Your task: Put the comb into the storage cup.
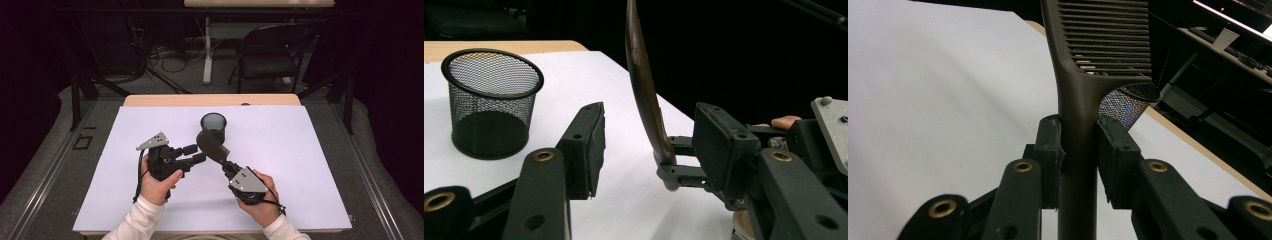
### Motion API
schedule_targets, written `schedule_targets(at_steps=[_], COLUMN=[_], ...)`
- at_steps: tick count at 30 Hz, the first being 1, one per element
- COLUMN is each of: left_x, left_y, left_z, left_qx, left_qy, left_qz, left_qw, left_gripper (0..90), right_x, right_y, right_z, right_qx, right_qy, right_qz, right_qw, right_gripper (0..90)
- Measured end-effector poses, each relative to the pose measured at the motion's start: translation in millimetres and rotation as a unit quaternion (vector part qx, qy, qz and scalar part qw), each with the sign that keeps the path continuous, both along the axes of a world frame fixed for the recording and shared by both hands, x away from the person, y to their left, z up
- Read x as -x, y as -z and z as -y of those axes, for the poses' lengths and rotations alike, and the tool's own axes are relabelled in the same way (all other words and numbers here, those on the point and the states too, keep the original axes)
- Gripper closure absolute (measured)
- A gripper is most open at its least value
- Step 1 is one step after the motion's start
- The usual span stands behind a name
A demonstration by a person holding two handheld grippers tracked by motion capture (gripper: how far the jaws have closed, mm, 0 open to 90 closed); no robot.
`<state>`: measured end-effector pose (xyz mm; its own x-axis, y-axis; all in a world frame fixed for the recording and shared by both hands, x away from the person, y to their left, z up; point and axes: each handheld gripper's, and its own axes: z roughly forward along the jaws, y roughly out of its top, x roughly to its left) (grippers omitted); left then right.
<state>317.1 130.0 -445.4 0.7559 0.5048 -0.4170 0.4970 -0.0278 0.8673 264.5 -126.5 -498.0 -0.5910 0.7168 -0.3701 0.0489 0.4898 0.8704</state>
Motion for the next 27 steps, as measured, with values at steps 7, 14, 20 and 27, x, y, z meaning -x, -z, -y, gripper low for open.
schedule_targets(at_steps=[7, 14, 20, 27], left_x=[0.5, 1.0, 1.6, 1.5], left_y=[0.3, 0.9, 1.1, 1.2], left_z=[-0.9, -2.0, -2.7, -4.1], left_qx=[0.0, 0.006, 0.012, 0.02], left_qy=[-0.004, -0.011, -0.014, -0.018], left_qz=[0.002, 0.001, 0.001, -0.002], left_qw=[1.0, 0.9999, 0.9998, 0.9996], left_gripper=[50.3, 55.4, 58.9, 62.8], right_x=[1.0, 1.7, 2.3, 2.9], right_y=[1.4, 2.7, 3.9, 4.5], right_z=[-1.9, -3.4, -4.6, -5.6], right_qx=[0.003, 0.005, 0.005, 0.005], right_qy=[-0.002, -0.003, -0.003, -0.005], right_qz=[0.001, 0.001, 0.002, 0.003], right_qw=[1.0, 1.0, 1.0, 1.0], right_gripper=[73.0, 73.1, 73.0, 73.0])
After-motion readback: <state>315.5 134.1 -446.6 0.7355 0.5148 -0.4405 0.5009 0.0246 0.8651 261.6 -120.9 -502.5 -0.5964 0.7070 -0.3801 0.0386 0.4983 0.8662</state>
